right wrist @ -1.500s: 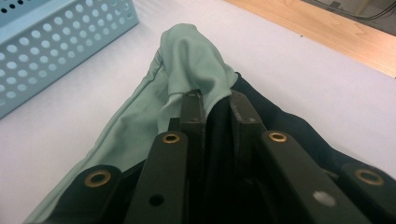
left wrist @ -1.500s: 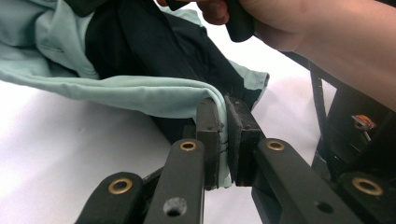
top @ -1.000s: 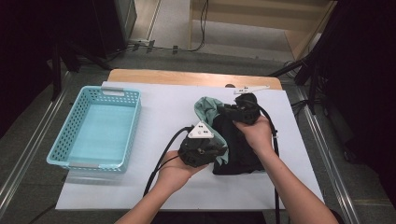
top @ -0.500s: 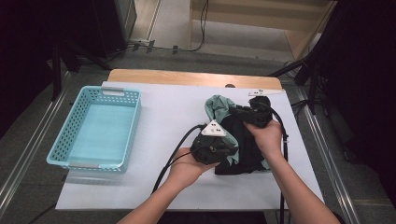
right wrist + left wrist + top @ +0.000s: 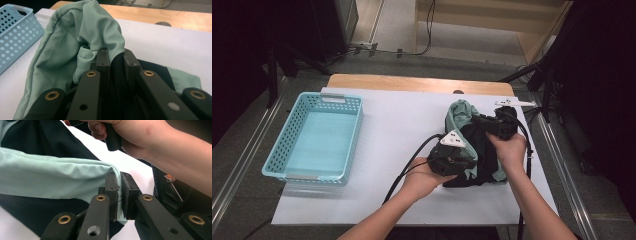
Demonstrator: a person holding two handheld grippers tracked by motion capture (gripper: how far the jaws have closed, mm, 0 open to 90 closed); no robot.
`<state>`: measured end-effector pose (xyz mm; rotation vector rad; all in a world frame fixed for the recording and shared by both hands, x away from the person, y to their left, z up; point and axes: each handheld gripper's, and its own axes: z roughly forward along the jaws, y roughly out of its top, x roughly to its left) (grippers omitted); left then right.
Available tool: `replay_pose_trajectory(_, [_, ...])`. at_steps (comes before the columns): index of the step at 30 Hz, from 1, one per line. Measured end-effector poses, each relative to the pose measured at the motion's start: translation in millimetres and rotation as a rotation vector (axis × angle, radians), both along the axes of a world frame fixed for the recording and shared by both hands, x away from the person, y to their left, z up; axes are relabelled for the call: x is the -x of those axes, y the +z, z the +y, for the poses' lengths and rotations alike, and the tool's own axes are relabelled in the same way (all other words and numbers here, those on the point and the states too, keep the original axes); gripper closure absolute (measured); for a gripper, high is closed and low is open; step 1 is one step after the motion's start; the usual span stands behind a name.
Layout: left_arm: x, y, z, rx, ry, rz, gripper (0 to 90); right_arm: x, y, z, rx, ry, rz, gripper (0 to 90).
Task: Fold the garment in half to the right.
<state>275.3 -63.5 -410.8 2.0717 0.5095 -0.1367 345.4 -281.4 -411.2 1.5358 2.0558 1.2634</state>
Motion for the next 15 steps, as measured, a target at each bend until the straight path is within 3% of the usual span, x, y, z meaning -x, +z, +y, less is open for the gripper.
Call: replay_pose_trajectory(15, [-6.7,-9.5,-25.0,-0.016,-0.059,0.001,85.8,3.8,-17.8,-35.1,-0.061,-0.103,0.049,76.4])
